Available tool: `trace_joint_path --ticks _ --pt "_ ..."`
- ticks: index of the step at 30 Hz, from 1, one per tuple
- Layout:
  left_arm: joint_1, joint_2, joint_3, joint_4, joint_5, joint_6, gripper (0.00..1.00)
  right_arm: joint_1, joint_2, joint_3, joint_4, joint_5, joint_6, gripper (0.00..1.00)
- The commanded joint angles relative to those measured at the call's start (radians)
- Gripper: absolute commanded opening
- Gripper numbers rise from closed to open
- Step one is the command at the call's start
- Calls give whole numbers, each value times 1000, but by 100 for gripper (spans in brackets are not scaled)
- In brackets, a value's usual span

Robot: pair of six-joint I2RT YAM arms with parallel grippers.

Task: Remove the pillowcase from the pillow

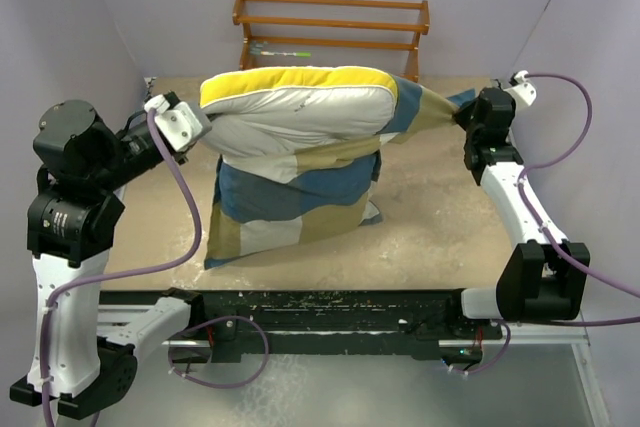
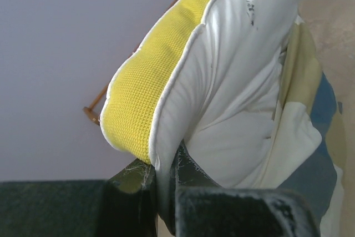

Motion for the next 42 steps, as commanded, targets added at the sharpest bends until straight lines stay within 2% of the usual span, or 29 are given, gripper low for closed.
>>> trace_joint_path --ticks 1,7,11,14,16,18,20,23,25,28,32,34,36,42 --pt "9 -32 35 330 -154 -34 0 -40 11 -13 9 119 -63 0" --pt "9 -47 -62 728 -382 -118 0 -40 -24 -135 63 98 -97 0" --pt "9 -23 -48 757 -420 -180 0 -37 -31 -163 64 73 -88 0" --pt "10 -5 -32 691 -350 -221 0 -26 -33 -185 116 -21 -121 0" --pt "9 1 -40 686 -310 -246 0 19 -30 -182 145 -85 -182 1" --pt "9 11 -41 722 -320 -274 0 86 -38 -170 135 -58 -239 4" --pt "9 26 -23 751 -363 -296 0 115 -64 -178 144 -70 -256 14" --pt "9 49 9 729 -371 -317 0 120 -149 -187 209 -143 -271 45" --pt "9 54 12 681 -308 -325 0 125 -203 -139 237 -220 -311 67" --pt "9 59 16 604 -165 -338 0 126 -246 -19 281 -459 -363 86" --pt "9 81 42 507 23 -338 0 129 -246 77 473 -930 -317 93" --pt "9 99 66 452 95 -328 0 155 -215 154 497 -1120 -292 97" --pt "9 116 75 410 137 -323 0 224 -193 244 406 -1176 -351 99" --pt "8 143 29 382 203 -322 0 422 -120 421 161 -1201 -514 100"
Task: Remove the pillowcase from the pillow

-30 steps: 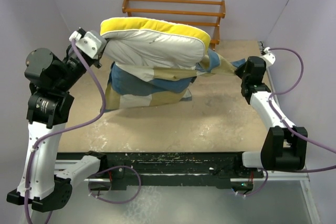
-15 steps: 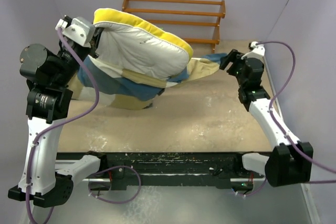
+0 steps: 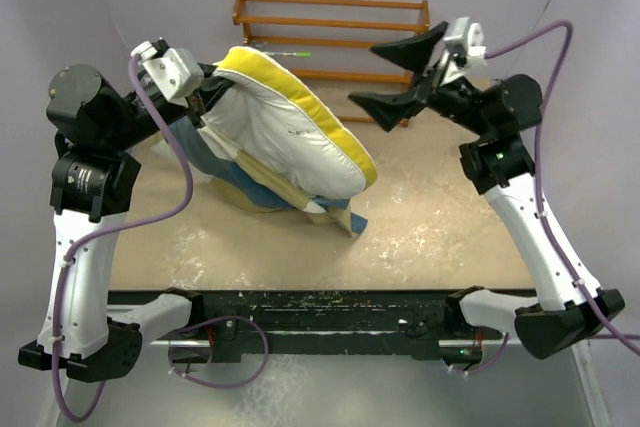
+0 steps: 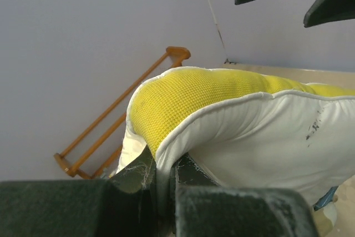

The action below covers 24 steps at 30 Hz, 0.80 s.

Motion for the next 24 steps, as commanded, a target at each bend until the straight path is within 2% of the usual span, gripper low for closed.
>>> trace_joint_path --ticks 1,9,14,15,17,18,19,20,21,22,24 --pt "1 12 -6 41 106 -13 0 123 63 119 -181 -116 -128 100" --pt "-15 85 2 26 123 -16 0 272 147 182 -350 9 -204 100" --pt "-103 88 -14 -14 96 53 0 322 252 261 -432 78 -228 100" --pt "-129 83 -22 -22 72 73 0 322 262 261 -429 82 -224 99" --pt "-159 74 -36 -32 25 94 0 322 273 246 -421 90 -215 85" --pt "-161 73 -35 -41 -1 93 19 322 271 230 -410 96 -220 76" --pt "-160 75 -26 -67 -30 94 55 311 264 204 -399 121 -228 66" --pt "-158 82 -10 -110 -70 105 79 288 247 150 -376 133 -236 54" --pt "-146 93 16 -168 -94 126 96 274 223 115 -338 127 -235 38" --pt "-115 109 36 -232 -93 146 100 243 193 30 -285 118 -228 24" --pt "-17 138 55 -356 -51 177 99 216 82 -116 -133 114 -236 0"
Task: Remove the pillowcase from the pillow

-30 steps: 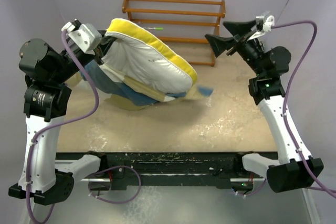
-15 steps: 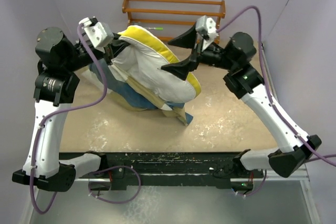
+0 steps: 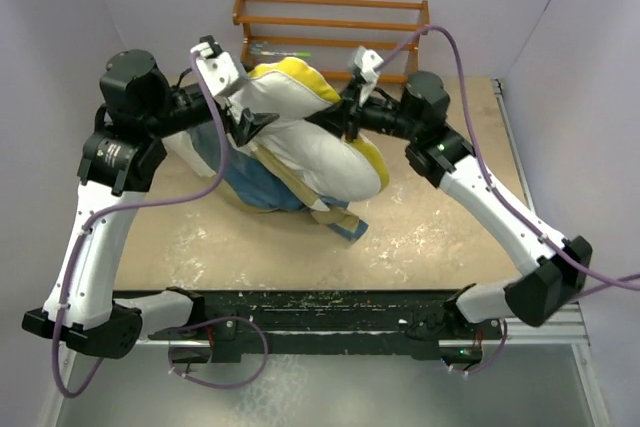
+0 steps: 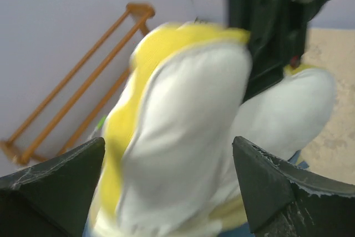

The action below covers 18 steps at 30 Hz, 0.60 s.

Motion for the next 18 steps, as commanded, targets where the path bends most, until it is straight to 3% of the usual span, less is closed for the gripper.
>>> trace_joint_path --ticks 1,3,9,18 --pt "153 49 60 -268 -19 101 99 -64 -198 -269 268 19 -34 0" --pt "216 63 45 -332 12 187 99 -74 -264 -350 345 -6 -78 0" --pt "387 108 21 -410 208 370 99 -97 -265 -299 173 -183 -195 0" --pt "419 226 96 -532 294 725 99 -85 -240 -198 -27 -287 -382 0"
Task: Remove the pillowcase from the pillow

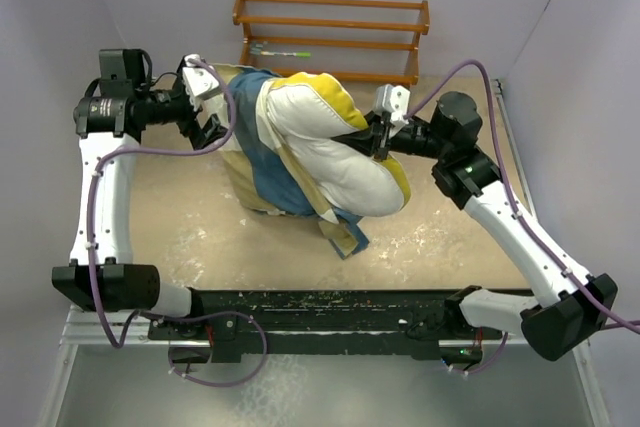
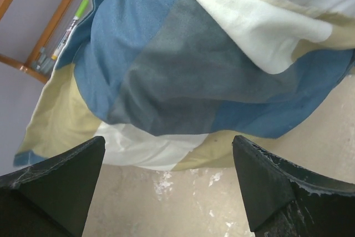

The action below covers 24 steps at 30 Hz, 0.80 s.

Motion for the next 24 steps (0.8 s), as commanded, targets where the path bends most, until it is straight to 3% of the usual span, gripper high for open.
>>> trace_joint_path --ticks 1,8,15,17,19,20,21,22,23,24 --pt "13 29 65 -55 92 235 99 26 2 104 -110 -118 -144 0" --pt "13 63 102 -18 107 320 99 69 24 192 -284 -121 -271 0" --pt "-46 49 15 -222 43 566 99 75 20 199 -280 -131 -274 0" --pt "-61 9 -51 -192 40 553 86 75 11 185 -259 -104 -272 0" --pt "-68 -23 -98 -142 59 498 56 70 -16 128 -111 -50 -129 0" --pt "-68 -42 -123 -105 68 460 39 57 -37 80 -2 19 -38 8" --pt "-69 -65 -141 -56 66 418 9 35 -56 30 101 75 66 25" --pt "-68 -89 -165 14 49 358 0 8 -69 -13 199 94 173 46" --pt "-68 -120 -189 96 29 310 0 -16 -72 -41 255 99 242 67" --pt "-68 -152 -212 155 3 294 0 -22 -63 -49 260 118 270 75"
